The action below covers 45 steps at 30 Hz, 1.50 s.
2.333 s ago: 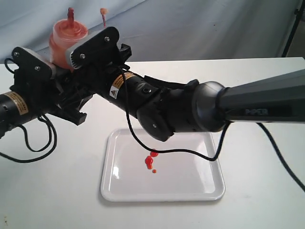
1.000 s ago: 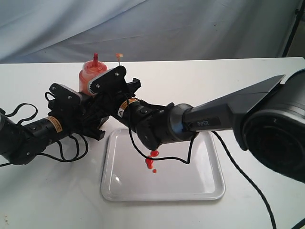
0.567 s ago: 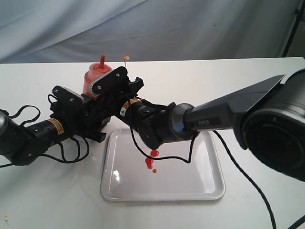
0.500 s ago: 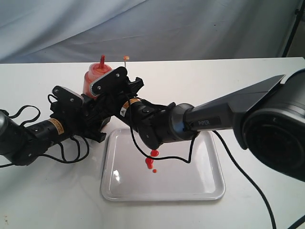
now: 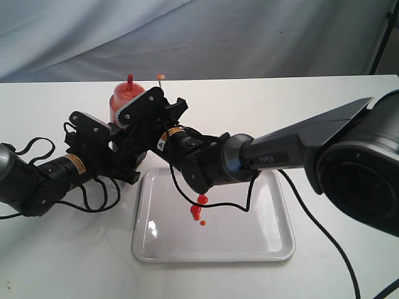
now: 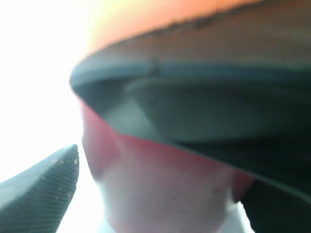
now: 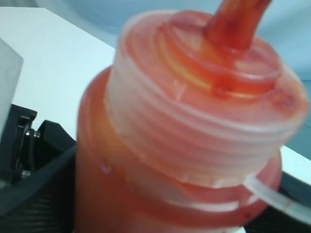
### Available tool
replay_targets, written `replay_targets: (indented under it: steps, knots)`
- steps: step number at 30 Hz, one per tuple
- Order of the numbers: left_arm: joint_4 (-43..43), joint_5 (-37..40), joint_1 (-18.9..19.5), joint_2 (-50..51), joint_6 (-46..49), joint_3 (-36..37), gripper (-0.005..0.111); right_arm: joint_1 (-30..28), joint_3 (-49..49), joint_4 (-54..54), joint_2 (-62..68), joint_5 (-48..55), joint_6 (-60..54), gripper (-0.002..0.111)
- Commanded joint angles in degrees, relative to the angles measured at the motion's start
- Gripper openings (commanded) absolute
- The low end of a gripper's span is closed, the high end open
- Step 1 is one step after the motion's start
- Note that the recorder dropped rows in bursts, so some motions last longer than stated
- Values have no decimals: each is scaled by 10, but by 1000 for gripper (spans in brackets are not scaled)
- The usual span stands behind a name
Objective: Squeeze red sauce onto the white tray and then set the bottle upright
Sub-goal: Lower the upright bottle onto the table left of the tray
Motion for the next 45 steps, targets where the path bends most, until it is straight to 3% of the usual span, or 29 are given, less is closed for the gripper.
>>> replay_targets:
  steps: [1,14,18,23,26,30,34,40,45]
  knots:
    - [4,4,-8,-4,1,-1,80,0,-5,-19,-4,-5,-12,68]
    - [25,38,-8,-8,6,1,80,0,-5,-17,-9,-11,-12,74]
    - [21,96,-8,-38,3,1,105,0,-5,-17,-10,-17,-12,74]
    - [21,124,-7,-47,13,1,105,0,-5,-17,-10,-22,-12,74]
    - [56,153,25,-79,20,15,105,0,-5,-17,-10,-31,-12,74]
    - [58,109,78,-133,4,57,105,1,-5,-6,-10,-47,-4,77]
    - [58,110,92,-152,4,67,105,1,-5,33,-10,-46,-4,81]
    - [58,110,92,-157,4,67,105,1,-5,76,-33,24,-7,81]
    - [58,110,92,-157,4,67,105,1,-5,76,-78,144,-25,81]
